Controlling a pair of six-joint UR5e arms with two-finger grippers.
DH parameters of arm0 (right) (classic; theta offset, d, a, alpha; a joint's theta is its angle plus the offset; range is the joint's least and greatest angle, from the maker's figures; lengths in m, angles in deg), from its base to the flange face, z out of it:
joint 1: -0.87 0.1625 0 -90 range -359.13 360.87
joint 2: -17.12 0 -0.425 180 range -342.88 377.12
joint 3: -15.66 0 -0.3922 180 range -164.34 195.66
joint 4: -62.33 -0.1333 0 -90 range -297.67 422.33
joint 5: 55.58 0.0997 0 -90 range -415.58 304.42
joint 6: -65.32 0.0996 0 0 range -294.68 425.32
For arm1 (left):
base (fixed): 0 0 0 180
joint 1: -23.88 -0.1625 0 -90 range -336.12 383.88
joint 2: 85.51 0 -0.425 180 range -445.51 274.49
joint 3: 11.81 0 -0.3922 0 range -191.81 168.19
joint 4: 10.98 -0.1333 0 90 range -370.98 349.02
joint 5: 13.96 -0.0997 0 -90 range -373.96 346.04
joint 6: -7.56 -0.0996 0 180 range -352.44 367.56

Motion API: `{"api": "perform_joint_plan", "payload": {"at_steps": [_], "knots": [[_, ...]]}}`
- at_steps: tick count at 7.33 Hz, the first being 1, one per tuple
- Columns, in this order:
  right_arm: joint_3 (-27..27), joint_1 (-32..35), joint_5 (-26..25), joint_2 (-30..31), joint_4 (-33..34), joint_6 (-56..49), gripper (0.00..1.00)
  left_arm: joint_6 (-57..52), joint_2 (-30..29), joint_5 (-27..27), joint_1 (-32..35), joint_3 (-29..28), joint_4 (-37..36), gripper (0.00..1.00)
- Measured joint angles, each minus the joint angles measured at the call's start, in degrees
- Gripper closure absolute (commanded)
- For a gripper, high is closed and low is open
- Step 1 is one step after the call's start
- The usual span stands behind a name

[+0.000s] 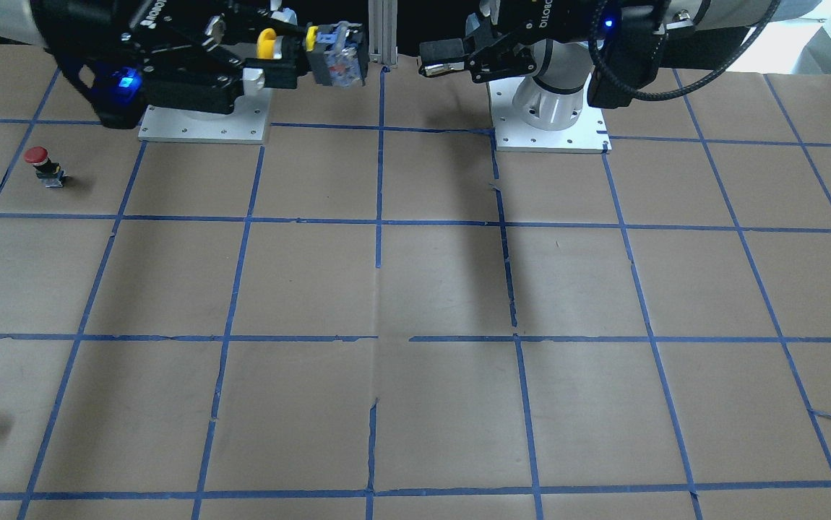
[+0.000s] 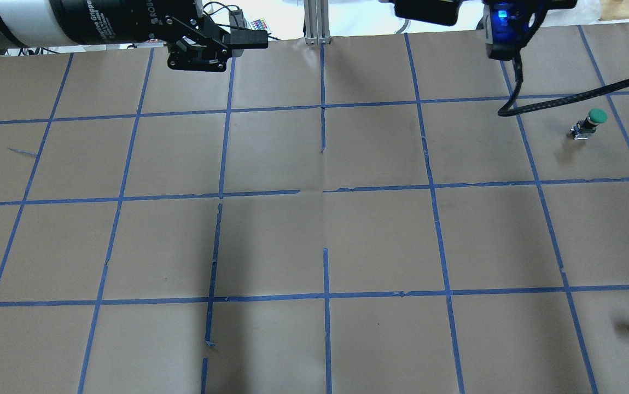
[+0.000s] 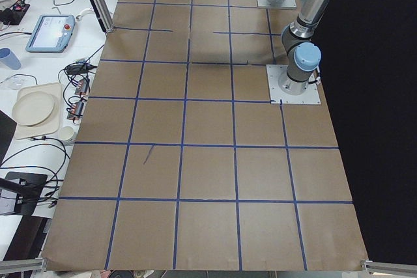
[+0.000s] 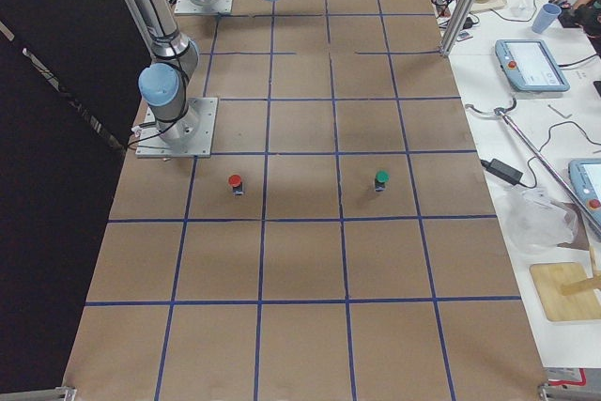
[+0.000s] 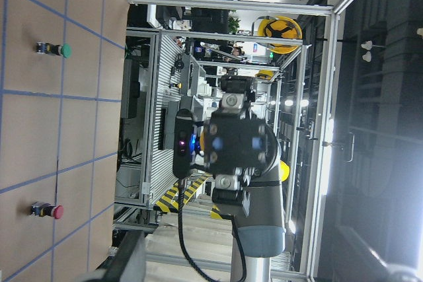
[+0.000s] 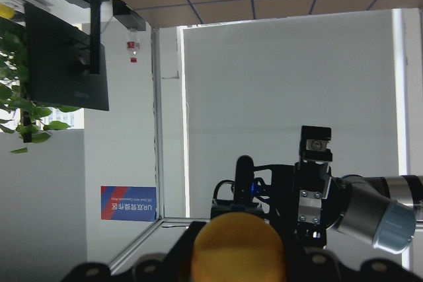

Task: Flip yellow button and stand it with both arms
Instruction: 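Open the left gripper and pull it back while the right gripper holds the button, then carry the button with the right gripper and lower it upright, cap up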

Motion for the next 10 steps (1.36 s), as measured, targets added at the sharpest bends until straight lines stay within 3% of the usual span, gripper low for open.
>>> {"api": "perform_joint_plan", "payload": {"at_steps": [2,4,6,8,10], "knots": [[-0.1,-3.3,-5.8,0.4,3.3,-3.1,0.91,2.4,-0.9,-8.7,-1.1,-2.4,-1.9,0.0],[0.4,-4.0,-15.1,0.3,4.5,-14.0,0.91,6.6,-2.3,-15.4,-1.2,-4.1,-7.0,0.0],[1.0,-4.1,-28.4,0.3,-0.6,-35.5,0.92,8.0,-3.4,-30.8,-0.6,-4.4,-13.1,0.0],[1.2,-4.5,-46.0,0.3,-5.9,-60.8,0.94,8.1,-3.6,-48.8,1.1,-4.4,-17.2,0.0],[3.2,-8.4,-59.5,0.3,-6.1,-86.9,0.94,8.7,-3.6,-65.4,6.1,-4.4,-22.7,0.0]]}}
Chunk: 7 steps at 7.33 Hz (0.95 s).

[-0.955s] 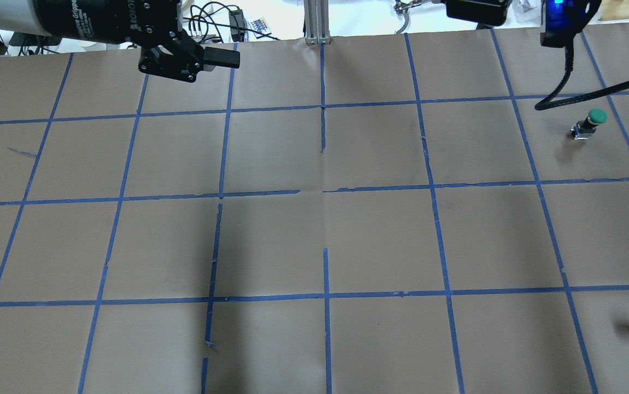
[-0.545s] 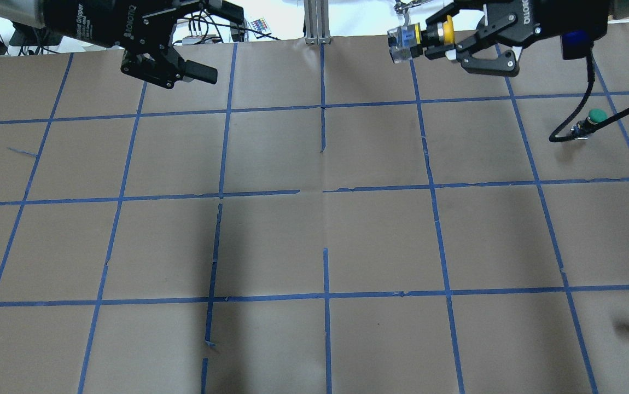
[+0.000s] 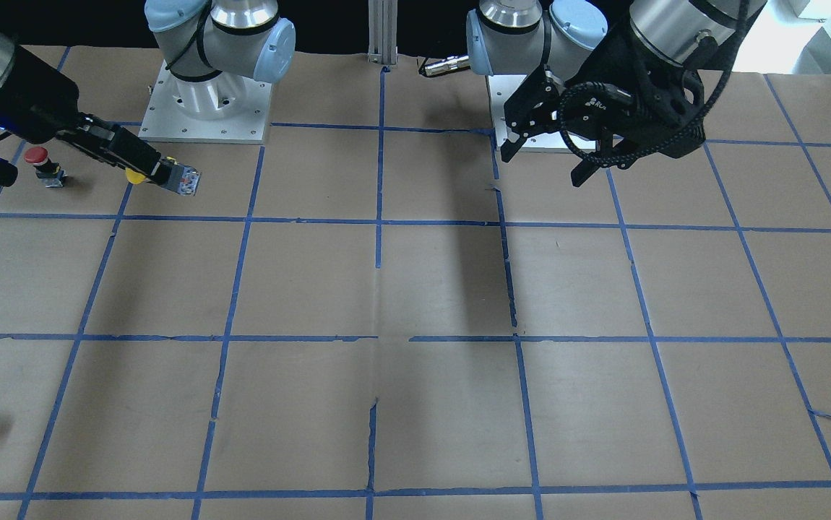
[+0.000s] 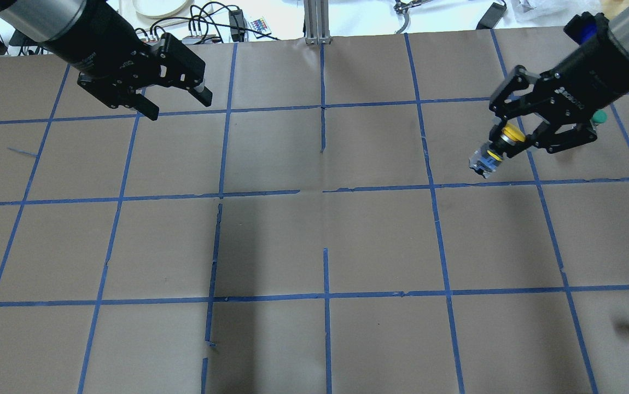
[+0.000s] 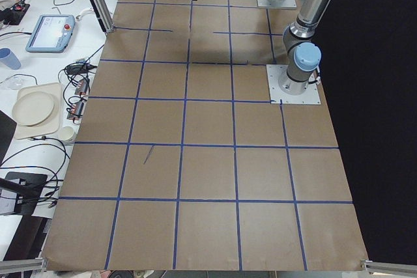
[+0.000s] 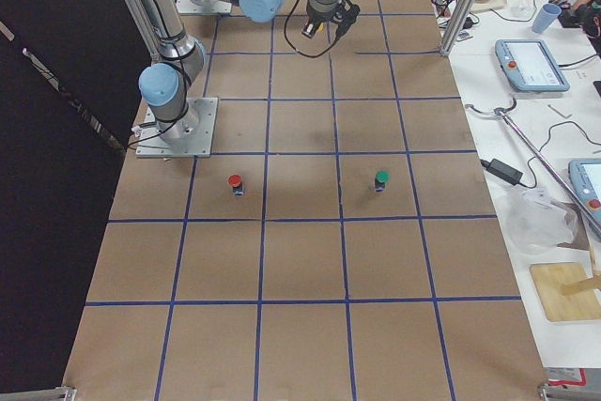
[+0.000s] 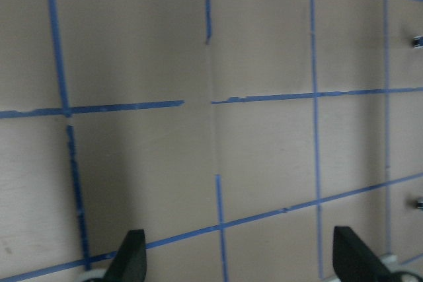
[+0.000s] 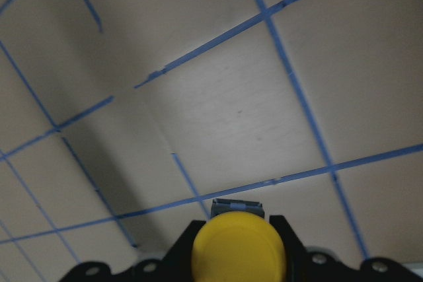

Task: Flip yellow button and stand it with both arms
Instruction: 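Carry the button with the right gripper and lower it upright, cap up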

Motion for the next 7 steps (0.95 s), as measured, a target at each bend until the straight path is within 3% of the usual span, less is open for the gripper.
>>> {"api": "perform_joint_plan", "payload": {"at_steps": [1,3,6,7], "knots": [[1.9,-3.6,-4.9,0.0,2.1,-13.8,0.94,0.8,-0.2,-6.3,1.9,0.1,-1.9,0.0],[6.8,-11.2,-10.0,-0.1,11.5,-42.6,0.93,2.3,-0.7,-12.8,3.3,1.0,-3.1,0.0],[15.4,-17.4,-11.1,-0.2,29.3,-74.1,0.93,3.3,-0.8,-18.8,3.4,0.7,-3.2,0.0],[18.0,-19.2,-11.0,-0.3,34.3,-83.4,0.93,2.6,-0.8,-18.7,3.1,0.3,-2.9,0.0]]}}
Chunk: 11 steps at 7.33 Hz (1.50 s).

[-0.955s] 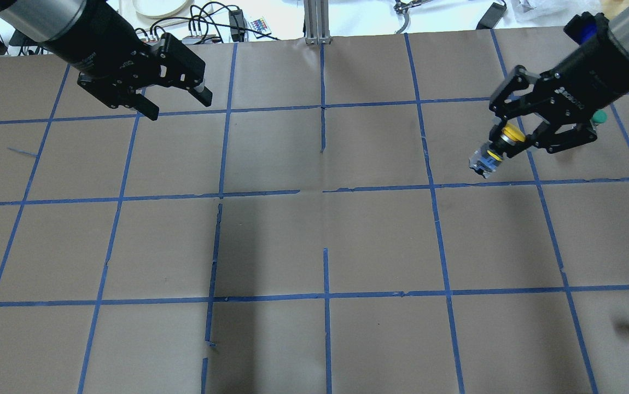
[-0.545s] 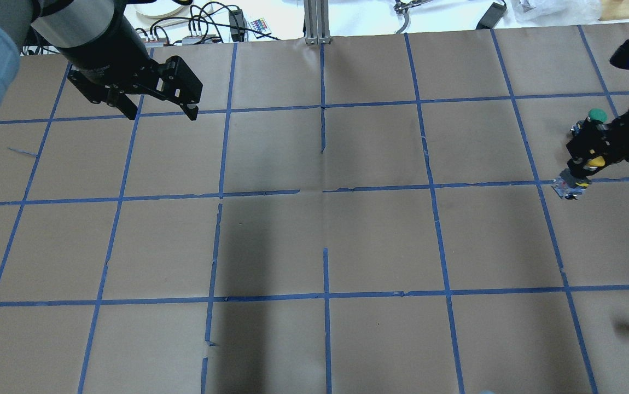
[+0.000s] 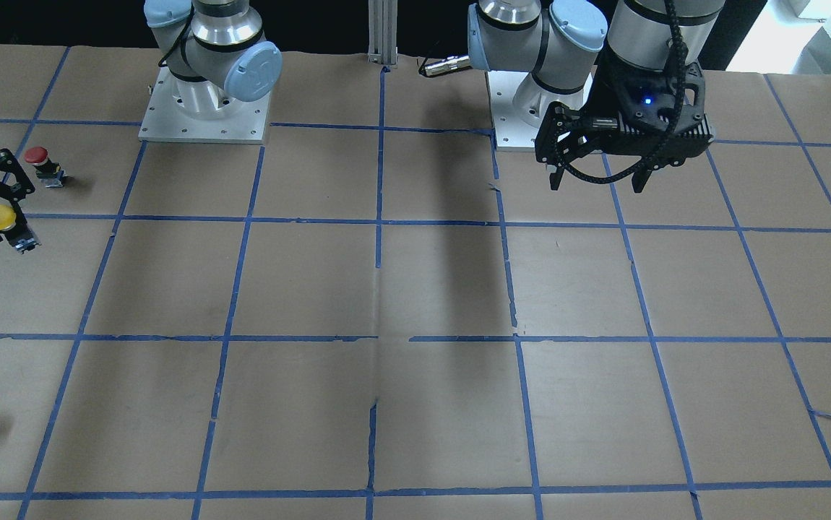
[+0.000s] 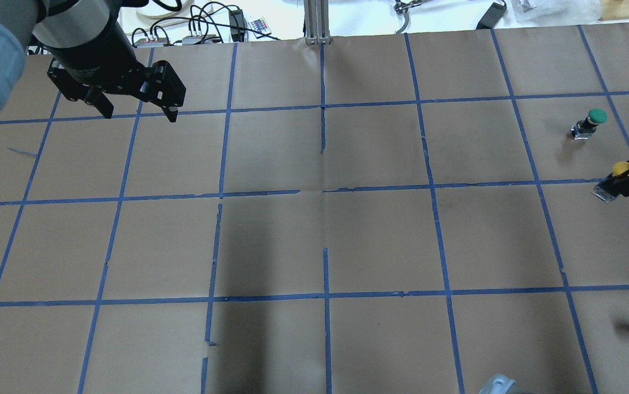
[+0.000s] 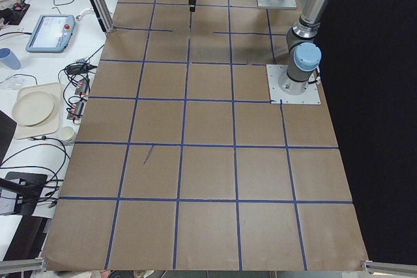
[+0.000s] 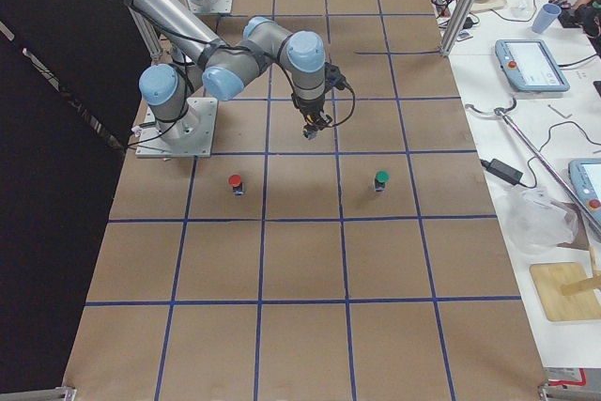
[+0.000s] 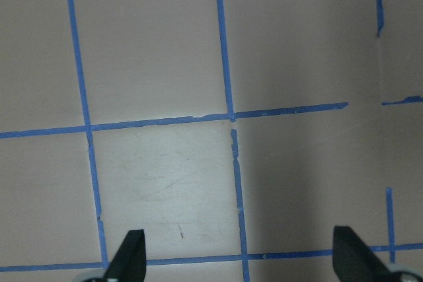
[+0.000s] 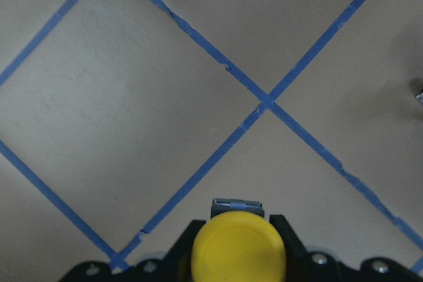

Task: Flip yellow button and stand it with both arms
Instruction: 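Carry the button with the right gripper and lower it upright, cap up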

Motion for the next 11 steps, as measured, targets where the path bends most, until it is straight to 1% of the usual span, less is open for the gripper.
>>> {"api": "perform_joint_plan", "payload": {"at_steps": [2,4,6,8,9,10,11], "knots": [[2.8,-4.5,0.8,-1.6,4.4,-14.9,0.93,-2.8,0.0,1.8,-0.8,-0.3,0.4,0.0],[3.1,-7.1,1.3,-7.8,9.8,-24.9,0.92,-5.9,0.0,4.4,-2.7,-0.3,1.9,0.0],[2.8,-7.8,1.6,-11.9,11.9,-28.4,0.91,-4.9,0.1,5.4,-3.6,-0.1,2.8,0.0],[2.7,-8.0,1.7,-13.4,12.1,-32.5,0.9,-0.2,0.1,5.4,-3.4,0.0,3.1,0.0],[2.7,-8.0,1.7,-13.8,12.1,-33.7,0.87,1.2,0.0,5.4,-3.3,0.0,3.1,0.0],[2.7,-8.0,1.6,-14.0,12.1,-34.3,0.79,1.7,-0.1,5.4,-3.3,0.0,3.1,0.0],[2.7,-8.0,1.5,-14.3,12.0,-34.5,0.74,2.0,-0.1,5.5,-3.3,0.0,3.1,0.0]]}}
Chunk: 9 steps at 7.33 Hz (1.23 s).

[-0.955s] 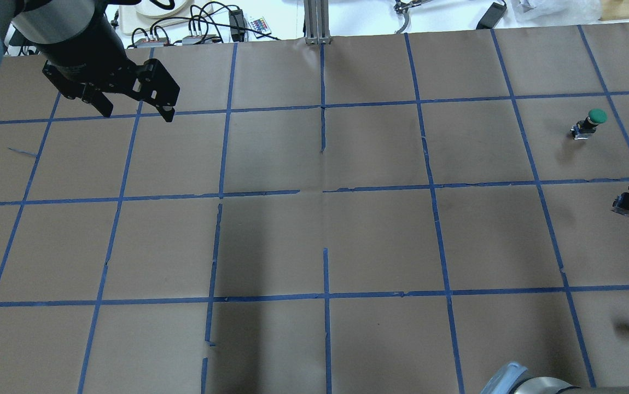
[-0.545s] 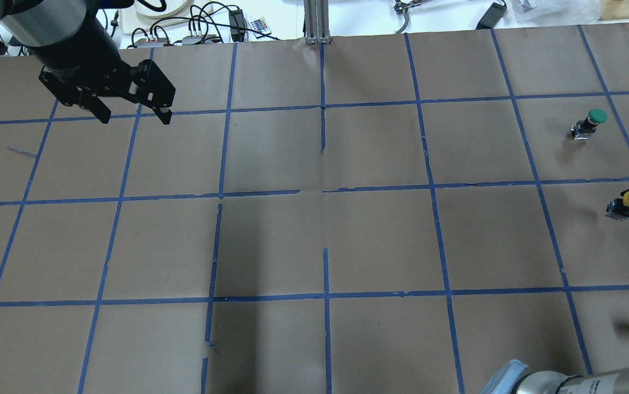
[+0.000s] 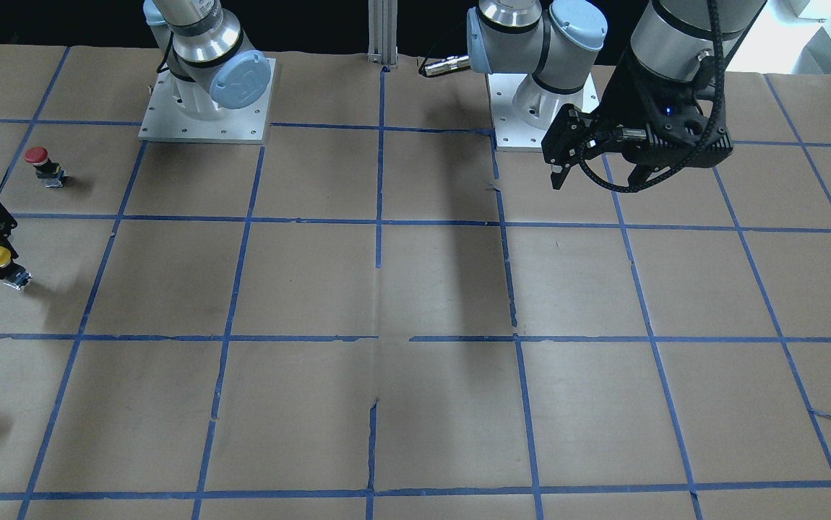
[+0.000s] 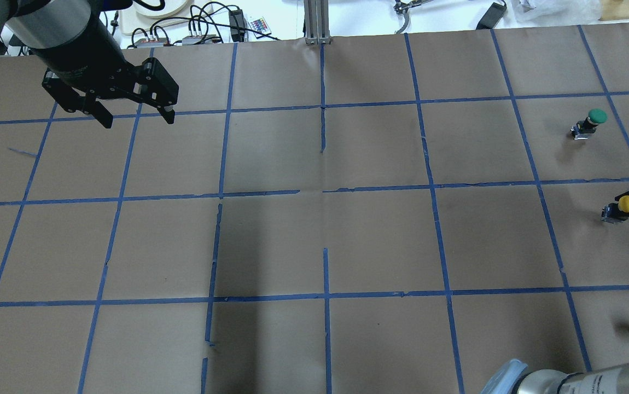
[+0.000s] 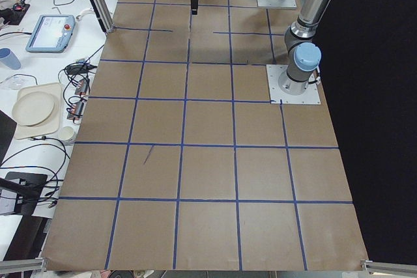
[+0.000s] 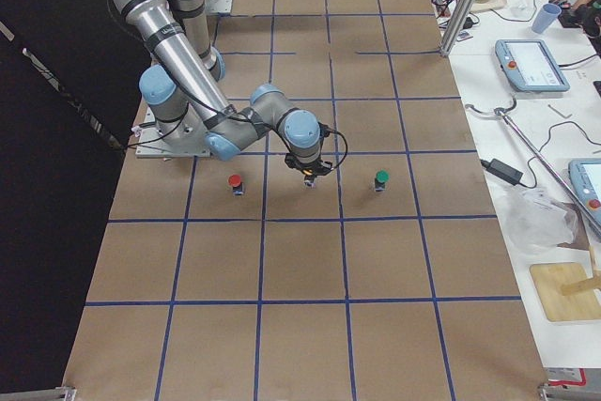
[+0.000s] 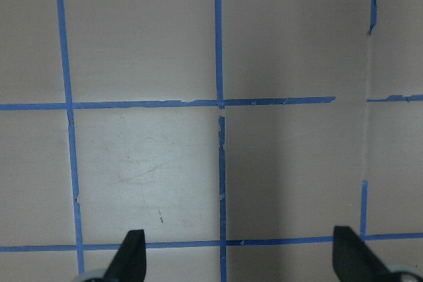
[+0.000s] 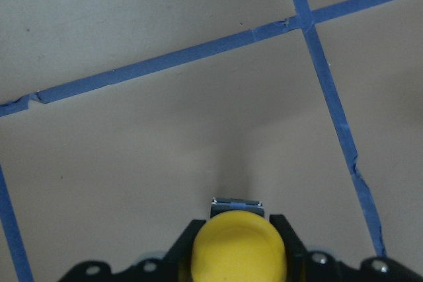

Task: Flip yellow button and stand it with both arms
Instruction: 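Carry the button with the right gripper and lower it upright, cap up, then open the right gripper and lift it off the standing button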

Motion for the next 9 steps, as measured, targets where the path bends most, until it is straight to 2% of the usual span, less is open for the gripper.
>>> {"api": "perform_joint_plan", "payload": {"at_steps": [1,2,3,4,7,9], "knots": [[0.0,0.0,-0.2,-0.4,0.0,-0.1,0.72,0.1,0.0,0.0,0.0,0.0,0.0,0.0],[0.0,0.0,-0.3,-0.9,0.0,-0.1,0.6,0.1,0.0,0.0,0.0,0.0,0.0,0.0],[0.0,-0.1,-0.4,-1.3,0.0,-0.1,0.16,0.1,0.0,0.1,0.0,0.0,0.0,0.0],[-0.1,-0.1,-0.3,-1.5,0.0,0.0,0.04,0.1,0.0,0.2,0.0,0.0,0.0,0.0],[-0.1,-0.1,-0.2,-1.4,-0.1,0.7,0.05,0.1,0.0,0.3,0.0,-0.1,0.0,0.0],[-0.9,0.0,-0.5,0.4,-1.2,5.1,0.04,0.1,0.0,0.2,0.0,-0.1,0.1,0.0]]}}
